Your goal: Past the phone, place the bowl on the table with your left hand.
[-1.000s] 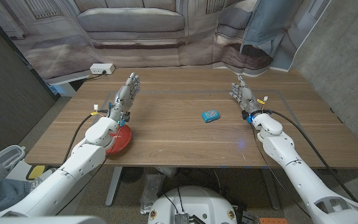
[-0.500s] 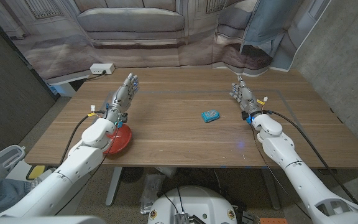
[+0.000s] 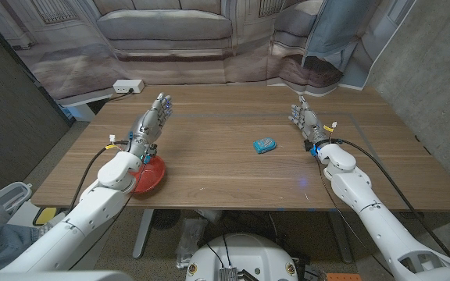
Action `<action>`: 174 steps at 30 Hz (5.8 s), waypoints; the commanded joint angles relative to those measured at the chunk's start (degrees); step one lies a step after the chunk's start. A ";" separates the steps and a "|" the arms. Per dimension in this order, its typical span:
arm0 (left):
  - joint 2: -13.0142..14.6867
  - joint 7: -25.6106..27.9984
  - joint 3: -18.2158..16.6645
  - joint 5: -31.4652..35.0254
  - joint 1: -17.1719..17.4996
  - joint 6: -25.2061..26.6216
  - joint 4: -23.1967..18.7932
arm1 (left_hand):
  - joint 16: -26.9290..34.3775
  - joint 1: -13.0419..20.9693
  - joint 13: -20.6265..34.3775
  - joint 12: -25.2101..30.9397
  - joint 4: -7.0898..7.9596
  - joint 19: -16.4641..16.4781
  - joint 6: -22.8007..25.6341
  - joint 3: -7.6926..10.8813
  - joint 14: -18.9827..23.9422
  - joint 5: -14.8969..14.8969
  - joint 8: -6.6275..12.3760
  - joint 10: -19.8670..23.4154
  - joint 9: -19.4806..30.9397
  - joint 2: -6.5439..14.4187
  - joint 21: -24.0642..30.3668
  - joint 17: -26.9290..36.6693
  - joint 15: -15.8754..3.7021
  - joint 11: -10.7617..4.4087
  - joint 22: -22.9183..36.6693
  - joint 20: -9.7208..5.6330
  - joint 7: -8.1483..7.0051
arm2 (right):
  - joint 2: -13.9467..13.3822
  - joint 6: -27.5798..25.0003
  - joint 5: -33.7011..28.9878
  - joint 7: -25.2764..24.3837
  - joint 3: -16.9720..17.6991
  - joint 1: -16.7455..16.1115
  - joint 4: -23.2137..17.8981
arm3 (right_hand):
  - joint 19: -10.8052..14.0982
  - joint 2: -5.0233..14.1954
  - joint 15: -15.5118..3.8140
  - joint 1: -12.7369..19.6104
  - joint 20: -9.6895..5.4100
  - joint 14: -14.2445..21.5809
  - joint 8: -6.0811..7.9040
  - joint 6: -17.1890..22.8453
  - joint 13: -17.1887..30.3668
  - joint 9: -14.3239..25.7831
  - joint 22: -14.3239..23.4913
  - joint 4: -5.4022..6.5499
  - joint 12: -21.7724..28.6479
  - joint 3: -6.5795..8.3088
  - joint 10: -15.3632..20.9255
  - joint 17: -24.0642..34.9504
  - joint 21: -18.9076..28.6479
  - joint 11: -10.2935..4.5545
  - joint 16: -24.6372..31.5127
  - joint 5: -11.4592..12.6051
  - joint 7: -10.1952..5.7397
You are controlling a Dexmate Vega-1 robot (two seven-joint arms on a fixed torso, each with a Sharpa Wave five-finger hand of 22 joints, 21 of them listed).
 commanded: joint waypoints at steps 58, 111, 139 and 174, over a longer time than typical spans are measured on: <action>2.02 0.85 -8.40 3.56 13.15 -7.17 -4.93 | 0.16 1.35 0.36 0.07 -0.46 2.45 3.54 -0.82 3.81 -0.44 0.05 3.87 0.12 0.18 0.38 0.29 -0.30 0.05 0.22 -2.16 -0.03 | 0.00 -1.72 -1.76 -2.32 -2.30 0.22 -2.90 | 1.20 0.53 0.11 0.22 -2.53 0.90 0.41 0.57 0.34 0.11 0.29 -0.40 -0.47 -0.40 0.71 0.32 -1.14 0.44 0.02 -0.49 0.06; -1.51 4.92 -15.49 11.75 24.50 -9.25 -13.11 | -0.07 1.71 0.40 -0.40 -0.49 3.34 5.14 -1.31 5.03 -0.48 -0.20 5.08 0.16 0.44 0.22 0.32 -0.45 -0.12 0.26 -2.04 -0.16 | -1.02 -2.41 -1.93 -2.01 -2.71 1.29 -2.80 | 1.52 0.78 0.28 0.20 -2.41 1.13 0.42 0.52 0.37 0.12 0.35 -0.60 -0.53 -0.74 1.40 0.38 -2.03 0.66 -0.10 -0.72 0.09; -4.51 5.48 -17.85 15.53 29.11 -11.79 -15.08 | -0.28 1.90 0.42 -0.71 -0.52 3.79 5.76 -1.60 5.40 -0.47 -0.42 5.56 0.18 0.53 0.12 0.33 -0.53 -0.09 0.27 -2.04 -0.10 | -1.58 -2.80 -2.32 -2.86 -2.50 0.32 -4.49 | 1.72 0.88 0.28 0.16 -2.37 1.22 0.41 0.47 0.38 0.12 0.38 -0.68 -0.61 -0.89 1.49 0.41 -2.39 0.66 -0.13 -0.80 0.03; -8.88 6.98 -21.51 21.80 35.99 -10.57 -21.35 | -0.44 2.06 0.44 -1.04 -0.51 4.01 6.21 -1.91 5.71 -0.47 -0.68 5.88 0.20 0.66 -0.05 0.34 -0.55 0.19 0.29 -1.96 -0.11 | -2.87 -3.86 -2.38 -2.74 -2.04 -0.18 -5.02 | 1.89 0.98 0.36 0.10 -2.31 1.35 0.36 0.33 0.38 0.12 0.40 -0.76 -0.76 -1.09 1.36 0.44 -2.82 0.71 -0.15 -0.89 0.04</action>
